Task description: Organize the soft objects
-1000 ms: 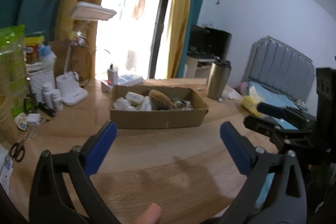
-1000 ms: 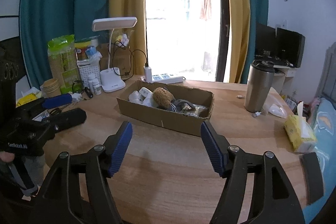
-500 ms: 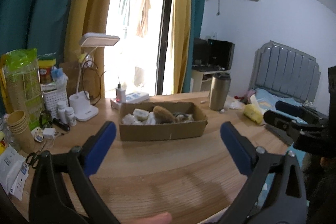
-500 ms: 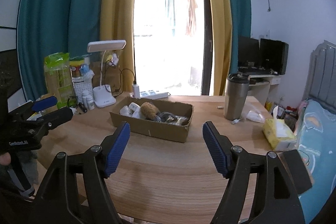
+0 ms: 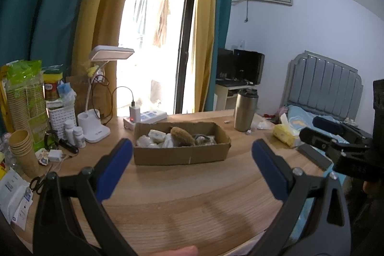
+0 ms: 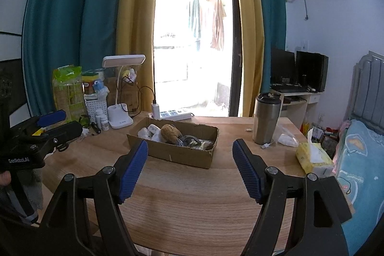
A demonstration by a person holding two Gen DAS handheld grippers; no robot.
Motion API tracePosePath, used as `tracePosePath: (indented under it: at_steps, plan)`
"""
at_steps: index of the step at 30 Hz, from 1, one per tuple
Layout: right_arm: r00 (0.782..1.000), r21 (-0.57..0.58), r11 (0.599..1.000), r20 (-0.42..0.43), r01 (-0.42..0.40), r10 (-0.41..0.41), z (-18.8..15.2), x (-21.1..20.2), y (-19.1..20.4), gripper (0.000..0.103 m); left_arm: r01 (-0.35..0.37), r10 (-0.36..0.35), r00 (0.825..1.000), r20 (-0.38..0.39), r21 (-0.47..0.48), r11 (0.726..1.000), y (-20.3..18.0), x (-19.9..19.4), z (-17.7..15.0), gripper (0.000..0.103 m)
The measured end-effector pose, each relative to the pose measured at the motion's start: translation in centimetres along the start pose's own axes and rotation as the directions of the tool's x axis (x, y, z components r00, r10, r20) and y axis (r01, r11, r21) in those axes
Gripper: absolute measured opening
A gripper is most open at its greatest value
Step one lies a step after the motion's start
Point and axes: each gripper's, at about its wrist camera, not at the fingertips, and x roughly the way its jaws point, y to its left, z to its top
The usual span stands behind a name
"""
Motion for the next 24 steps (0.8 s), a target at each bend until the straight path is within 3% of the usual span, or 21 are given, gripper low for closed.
tracePosePath:
  at_steps: [24]
  plan:
    - [1.0,-0.007,1.0,0.004,-0.005,0.005,0.25,0.0,0.43,0.077,-0.009,0.009,1.0,0.015,0.002,1.0,-0.25,-0.61,0.21,0.101]
